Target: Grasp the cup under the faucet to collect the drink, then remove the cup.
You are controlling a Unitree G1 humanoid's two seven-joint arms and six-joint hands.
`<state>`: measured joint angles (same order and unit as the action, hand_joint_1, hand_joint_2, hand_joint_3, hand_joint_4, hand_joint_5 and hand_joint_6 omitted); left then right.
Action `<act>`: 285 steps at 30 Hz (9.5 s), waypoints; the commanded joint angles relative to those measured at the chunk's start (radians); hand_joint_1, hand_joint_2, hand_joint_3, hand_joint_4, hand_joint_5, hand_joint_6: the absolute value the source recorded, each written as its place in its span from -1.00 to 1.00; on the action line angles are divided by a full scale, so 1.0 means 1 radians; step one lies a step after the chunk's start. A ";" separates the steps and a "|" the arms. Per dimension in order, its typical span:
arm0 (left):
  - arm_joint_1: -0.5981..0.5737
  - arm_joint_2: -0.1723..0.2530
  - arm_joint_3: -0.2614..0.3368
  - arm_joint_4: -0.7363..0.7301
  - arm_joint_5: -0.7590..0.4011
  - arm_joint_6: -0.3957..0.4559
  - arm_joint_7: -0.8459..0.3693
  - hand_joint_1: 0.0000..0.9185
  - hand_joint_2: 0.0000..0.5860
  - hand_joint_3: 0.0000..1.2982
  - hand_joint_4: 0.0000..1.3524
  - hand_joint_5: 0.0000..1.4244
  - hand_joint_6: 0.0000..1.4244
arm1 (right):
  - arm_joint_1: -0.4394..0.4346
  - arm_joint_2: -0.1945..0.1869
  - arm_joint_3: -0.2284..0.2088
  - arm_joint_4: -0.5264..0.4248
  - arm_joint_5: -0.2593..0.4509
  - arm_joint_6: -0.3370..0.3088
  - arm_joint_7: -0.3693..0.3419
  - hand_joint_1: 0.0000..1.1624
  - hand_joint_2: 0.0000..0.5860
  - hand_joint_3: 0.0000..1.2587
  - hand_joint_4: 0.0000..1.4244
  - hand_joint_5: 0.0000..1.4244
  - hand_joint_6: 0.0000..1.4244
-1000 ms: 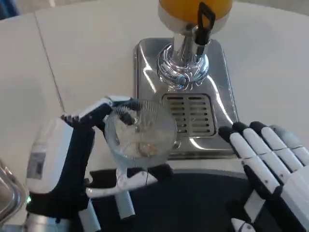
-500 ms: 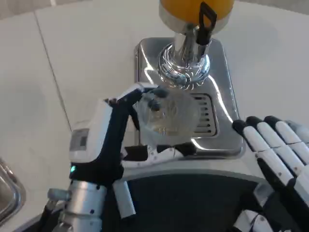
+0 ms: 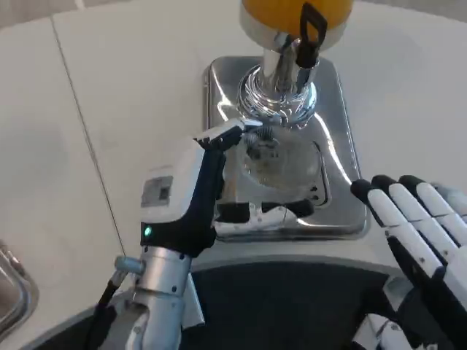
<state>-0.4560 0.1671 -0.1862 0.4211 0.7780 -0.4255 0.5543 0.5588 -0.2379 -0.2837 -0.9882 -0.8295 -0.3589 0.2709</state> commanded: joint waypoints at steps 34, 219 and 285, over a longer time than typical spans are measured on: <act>-0.274 -0.098 -0.127 0.358 -0.029 0.178 0.256 0.47 -0.72 0.72 0.68 0.96 1.00 | -0.005 0.002 0.017 -0.015 -0.013 0.052 0.027 -0.78 0.95 -1.00 -1.00 -1.00 -0.95; 0.602 0.327 0.184 -0.685 0.144 0.313 -0.339 -1.00 -0.69 -1.00 -1.00 -1.00 -0.94 | -1.156 -0.031 0.677 0.371 -0.102 0.793 0.290 -1.00 0.79 -0.91 -1.00 -1.00 -0.92; 0.293 0.183 -0.006 -0.487 0.074 0.349 -0.334 -0.90 -0.75 -1.00 -1.00 -0.98 -0.87 | -0.991 0.169 0.391 0.218 -0.018 0.905 0.218 -0.93 0.89 -0.98 -1.00 -1.00 -0.98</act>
<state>-0.1811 0.3421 -0.1800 -0.0713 0.8529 -0.0678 0.2101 -0.4580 -0.0873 0.1471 -0.7230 -0.8817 0.4939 0.4825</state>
